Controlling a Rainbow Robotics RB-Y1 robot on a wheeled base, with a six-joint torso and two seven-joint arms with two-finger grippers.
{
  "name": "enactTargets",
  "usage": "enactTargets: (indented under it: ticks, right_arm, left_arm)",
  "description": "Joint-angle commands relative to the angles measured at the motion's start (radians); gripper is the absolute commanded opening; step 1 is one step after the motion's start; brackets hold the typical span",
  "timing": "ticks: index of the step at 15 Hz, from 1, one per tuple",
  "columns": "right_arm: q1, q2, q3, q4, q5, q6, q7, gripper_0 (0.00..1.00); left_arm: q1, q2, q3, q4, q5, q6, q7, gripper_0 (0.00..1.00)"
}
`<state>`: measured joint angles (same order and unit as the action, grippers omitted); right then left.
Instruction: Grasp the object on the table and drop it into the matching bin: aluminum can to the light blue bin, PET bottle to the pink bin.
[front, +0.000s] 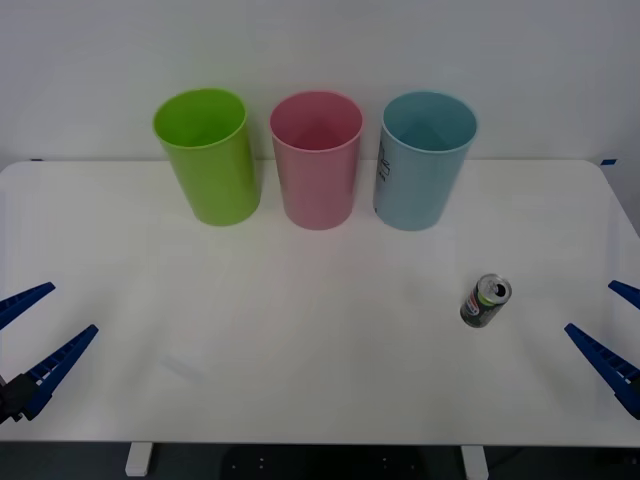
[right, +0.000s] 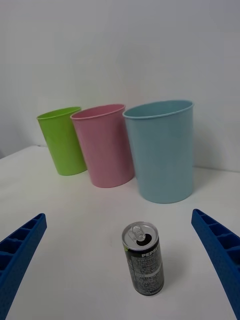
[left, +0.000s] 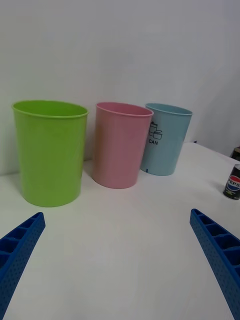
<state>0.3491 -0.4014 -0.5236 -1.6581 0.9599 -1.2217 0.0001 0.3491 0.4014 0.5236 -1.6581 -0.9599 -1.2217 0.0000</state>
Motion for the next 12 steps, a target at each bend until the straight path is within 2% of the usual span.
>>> enactTargets:
  ticks: [1,2,7,12]
  right_arm:
    - [0.0,0.0,0.0,0.0,0.0,0.0,0.0,1.0]
    - [0.021,0.018,-0.004,0.018,-0.001,0.002,0.0,1.0]
    - [0.036,-0.007,0.008,0.008,-0.007,0.027,0.006,1.0]
    - [0.037,-0.023,0.037,0.067,-0.006,0.048,0.054,1.0]
  left_arm:
    - [0.0,0.0,0.0,0.0,0.0,0.0,0.0,1.0]
    - [0.0,0.0,0.0,0.0,0.0,0.0,0.0,1.0]
    - [0.0,0.0,0.0,0.0,0.0,0.0,0.0,1.0]
    - [0.0,0.0,0.0,0.0,0.0,0.0,0.0,1.0]
